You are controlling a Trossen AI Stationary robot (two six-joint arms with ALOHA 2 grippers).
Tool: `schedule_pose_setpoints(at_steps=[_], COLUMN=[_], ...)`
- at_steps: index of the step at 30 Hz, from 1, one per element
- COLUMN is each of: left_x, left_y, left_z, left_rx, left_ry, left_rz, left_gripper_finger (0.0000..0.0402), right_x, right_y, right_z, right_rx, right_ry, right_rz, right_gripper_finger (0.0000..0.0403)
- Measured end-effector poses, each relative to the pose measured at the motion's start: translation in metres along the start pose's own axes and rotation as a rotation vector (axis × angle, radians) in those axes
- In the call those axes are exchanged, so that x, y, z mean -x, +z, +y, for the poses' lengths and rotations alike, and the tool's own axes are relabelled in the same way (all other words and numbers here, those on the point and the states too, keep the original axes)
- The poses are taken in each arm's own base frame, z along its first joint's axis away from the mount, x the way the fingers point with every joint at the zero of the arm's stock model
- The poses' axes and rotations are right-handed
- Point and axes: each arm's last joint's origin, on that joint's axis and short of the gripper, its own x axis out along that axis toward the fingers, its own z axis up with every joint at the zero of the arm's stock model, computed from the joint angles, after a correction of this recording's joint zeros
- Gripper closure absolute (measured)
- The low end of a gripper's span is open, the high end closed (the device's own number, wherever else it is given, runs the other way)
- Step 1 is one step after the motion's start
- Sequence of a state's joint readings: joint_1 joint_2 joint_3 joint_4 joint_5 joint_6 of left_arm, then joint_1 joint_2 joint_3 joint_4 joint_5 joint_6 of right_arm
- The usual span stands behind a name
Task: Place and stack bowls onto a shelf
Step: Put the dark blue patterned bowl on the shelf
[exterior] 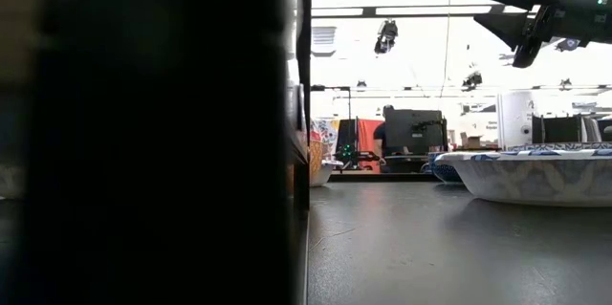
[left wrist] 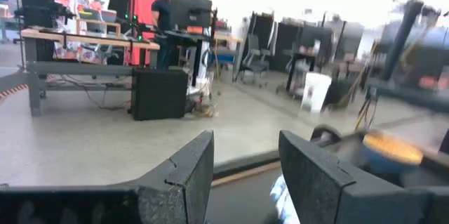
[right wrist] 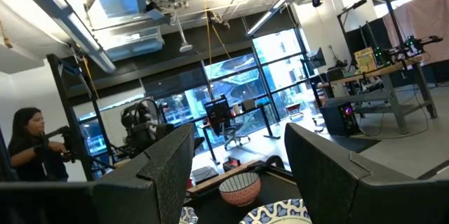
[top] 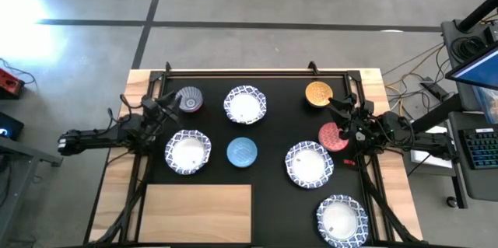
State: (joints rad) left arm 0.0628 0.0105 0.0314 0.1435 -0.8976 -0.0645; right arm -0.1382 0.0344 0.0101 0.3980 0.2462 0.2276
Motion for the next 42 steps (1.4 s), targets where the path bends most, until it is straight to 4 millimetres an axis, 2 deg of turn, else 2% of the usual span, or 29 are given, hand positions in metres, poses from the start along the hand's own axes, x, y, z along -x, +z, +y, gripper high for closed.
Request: schedule_pose_setpoints(at_steps=[6, 12, 18, 25, 30, 42], left_x=[0.000, -0.002, -0.007, -0.009, -0.011, -0.023], left_y=[0.021, 0.041, 0.061, 0.084, 0.087, 0.075], left_z=[-0.001, -0.005, -0.012, -0.017, -0.021, -0.043], left_rx=[-0.027, -0.072, -0.102, -0.120, -0.136, -0.092], left_ry=[-0.002, 0.008, 0.018, 0.102, 0.175, 0.064], left_rz=[-0.047, -0.015, 0.108, 0.367, 0.545, 0.841], left_gripper_finger=[0.0257, 0.0257, 0.0257, 0.0257, 0.0257, 0.0257], right_x=[0.000, 0.000, 0.000, 0.000, 0.000, 0.000], right_y=[0.000, 0.000, 0.000, 0.000, 0.000, 0.000], right_z=[0.000, 0.000, 0.000, 0.000, 0.000, 0.000], right_rx=[0.000, 0.000, 0.000, 0.000, 0.000, 0.000], right_ry=[0.000, 0.000, 0.000, 0.000, 0.000, 0.000], right_rz=[0.000, 0.000, 0.000, 0.000, 0.000, 0.000], right_gripper_finger=[0.0190, 0.0190, 0.0190, 0.0190, 0.0190, 0.0190])
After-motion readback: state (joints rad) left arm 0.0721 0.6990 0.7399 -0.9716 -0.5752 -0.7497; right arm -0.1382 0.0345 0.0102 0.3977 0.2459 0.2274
